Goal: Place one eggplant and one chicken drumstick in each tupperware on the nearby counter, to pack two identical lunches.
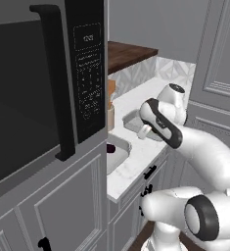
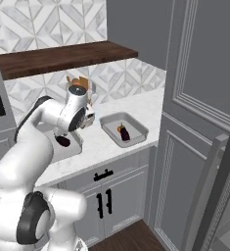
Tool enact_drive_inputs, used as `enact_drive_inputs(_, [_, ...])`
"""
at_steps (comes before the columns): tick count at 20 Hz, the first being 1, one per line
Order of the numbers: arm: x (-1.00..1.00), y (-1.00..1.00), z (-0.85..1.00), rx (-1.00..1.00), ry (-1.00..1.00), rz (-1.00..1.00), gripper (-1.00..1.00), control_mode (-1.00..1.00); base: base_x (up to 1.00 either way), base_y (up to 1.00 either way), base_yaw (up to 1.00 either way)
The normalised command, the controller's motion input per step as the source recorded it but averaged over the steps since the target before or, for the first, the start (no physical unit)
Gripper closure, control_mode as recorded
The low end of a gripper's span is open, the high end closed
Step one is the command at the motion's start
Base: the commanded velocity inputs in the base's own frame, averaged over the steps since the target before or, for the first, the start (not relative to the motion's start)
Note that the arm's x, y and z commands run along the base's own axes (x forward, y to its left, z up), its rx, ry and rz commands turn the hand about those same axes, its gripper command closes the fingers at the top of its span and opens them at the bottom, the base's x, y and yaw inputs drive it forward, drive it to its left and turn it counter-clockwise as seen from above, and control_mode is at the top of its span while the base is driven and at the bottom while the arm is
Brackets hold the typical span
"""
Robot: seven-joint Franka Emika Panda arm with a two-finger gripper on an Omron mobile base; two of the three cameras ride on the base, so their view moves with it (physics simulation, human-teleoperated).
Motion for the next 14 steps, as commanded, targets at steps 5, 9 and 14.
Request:
enact_drive_inputs(5, [-0.70,-0.40,0.46,0.00,0.35,-0.46,-1.00,-1.00,0.00,0.00,0.00])
enact_drive_inputs(9, [-0.97,-0.43,0.15,0.00,0.17,-0.41,-1.00,-1.00,0.00,0.00,0.00])
enact_drive_inputs(14, [-1.00,-0.22,0.23,0.00,0.01,-0.29,-1.00,-1.00,0.00,0.00,0.00])
